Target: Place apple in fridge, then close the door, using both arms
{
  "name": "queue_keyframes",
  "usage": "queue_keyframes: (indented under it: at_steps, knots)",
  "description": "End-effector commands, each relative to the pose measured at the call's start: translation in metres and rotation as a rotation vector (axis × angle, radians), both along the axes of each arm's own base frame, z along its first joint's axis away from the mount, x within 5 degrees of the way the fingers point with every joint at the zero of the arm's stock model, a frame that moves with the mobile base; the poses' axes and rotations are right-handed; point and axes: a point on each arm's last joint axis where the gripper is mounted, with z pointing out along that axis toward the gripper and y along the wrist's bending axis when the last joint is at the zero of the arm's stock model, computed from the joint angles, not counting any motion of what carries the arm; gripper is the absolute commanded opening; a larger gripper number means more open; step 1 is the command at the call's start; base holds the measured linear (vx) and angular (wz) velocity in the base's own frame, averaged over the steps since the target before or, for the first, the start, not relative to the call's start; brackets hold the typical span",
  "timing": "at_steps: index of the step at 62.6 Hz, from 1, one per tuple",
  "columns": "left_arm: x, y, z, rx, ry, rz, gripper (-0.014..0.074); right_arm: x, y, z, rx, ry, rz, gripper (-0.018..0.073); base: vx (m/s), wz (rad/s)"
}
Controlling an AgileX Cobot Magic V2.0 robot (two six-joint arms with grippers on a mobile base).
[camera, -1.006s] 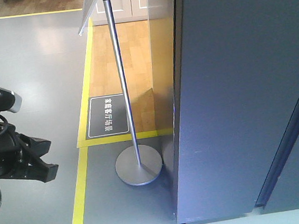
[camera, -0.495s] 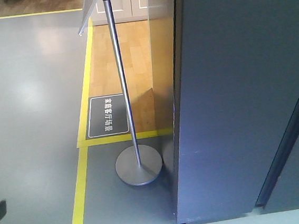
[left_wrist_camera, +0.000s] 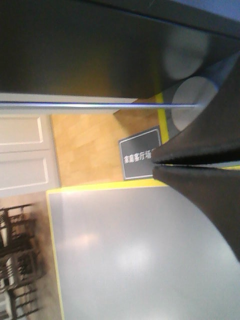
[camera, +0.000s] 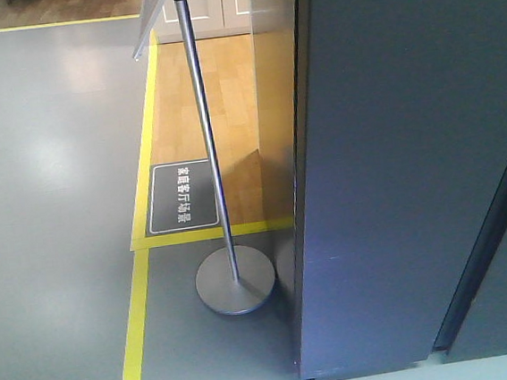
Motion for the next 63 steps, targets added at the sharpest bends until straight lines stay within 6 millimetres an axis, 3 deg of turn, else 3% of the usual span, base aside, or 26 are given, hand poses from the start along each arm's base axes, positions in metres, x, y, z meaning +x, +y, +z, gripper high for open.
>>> queue_keyframes:
  at_steps: [1, 15, 63]
  knots:
    - [-0.005, 0.002, 0.009, -0.014, -0.143, 0.028, -0.0006, 0.004, 0.000, 0.010, -0.003, -0.067, 0.003, -0.0003, 0.00, 0.00]
    - [-0.015, 0.002, -0.002, -0.013, -0.261, 0.031, -0.0006, 0.004, 0.000, 0.010, -0.003, -0.066, 0.003, -0.0003, 0.00, 0.00]
    - [-0.015, 0.003, -0.001, -0.051, -0.288, 0.038, -0.0006, 0.004, 0.000, 0.010, -0.003, -0.062, 0.003, -0.0003, 0.00, 0.00]
